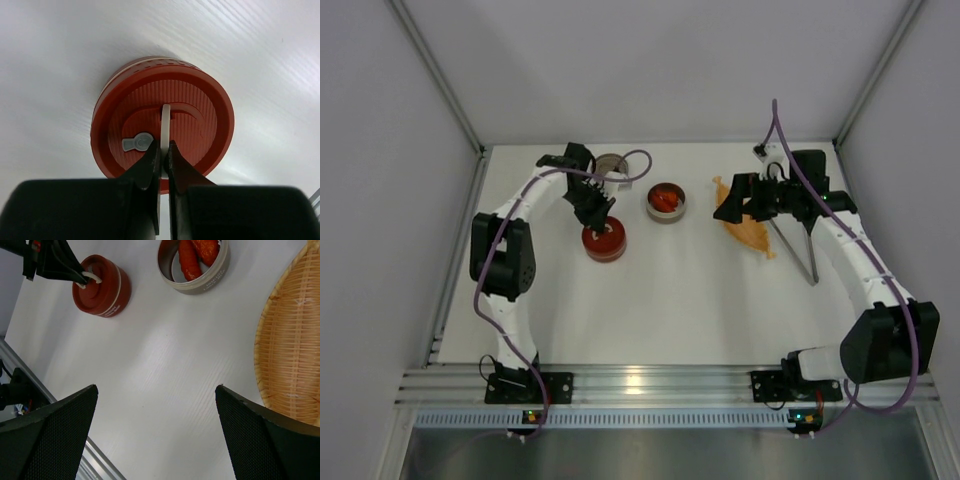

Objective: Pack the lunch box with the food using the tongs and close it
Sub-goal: Move the packing box to the center of the board.

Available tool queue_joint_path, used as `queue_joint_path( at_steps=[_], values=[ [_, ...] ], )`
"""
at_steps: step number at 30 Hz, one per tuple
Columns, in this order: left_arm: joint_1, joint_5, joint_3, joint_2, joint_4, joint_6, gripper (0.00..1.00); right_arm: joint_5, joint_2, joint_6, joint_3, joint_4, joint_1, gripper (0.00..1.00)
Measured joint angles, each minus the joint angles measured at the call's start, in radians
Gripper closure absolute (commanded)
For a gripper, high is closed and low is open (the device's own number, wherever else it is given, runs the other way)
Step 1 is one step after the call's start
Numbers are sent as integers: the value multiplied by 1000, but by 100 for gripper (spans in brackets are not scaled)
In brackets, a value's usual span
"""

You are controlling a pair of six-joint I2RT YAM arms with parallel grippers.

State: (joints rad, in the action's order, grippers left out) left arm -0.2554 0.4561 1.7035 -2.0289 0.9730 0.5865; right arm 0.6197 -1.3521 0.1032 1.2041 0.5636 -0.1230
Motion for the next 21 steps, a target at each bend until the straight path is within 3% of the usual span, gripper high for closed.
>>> queue_joint_path(
  at_steps=[9,16,21],
  values=[
    [-37,-26,-219,174,111,450,100,10,-16,-8,1,5,0,1],
    [-160,-18,-409,319,170,595,94,9,-16,-8,1,7,8,0],
    [-262,20,-490,374,232,618,91,8,-16,-8,1,10,17,1]
  ],
)
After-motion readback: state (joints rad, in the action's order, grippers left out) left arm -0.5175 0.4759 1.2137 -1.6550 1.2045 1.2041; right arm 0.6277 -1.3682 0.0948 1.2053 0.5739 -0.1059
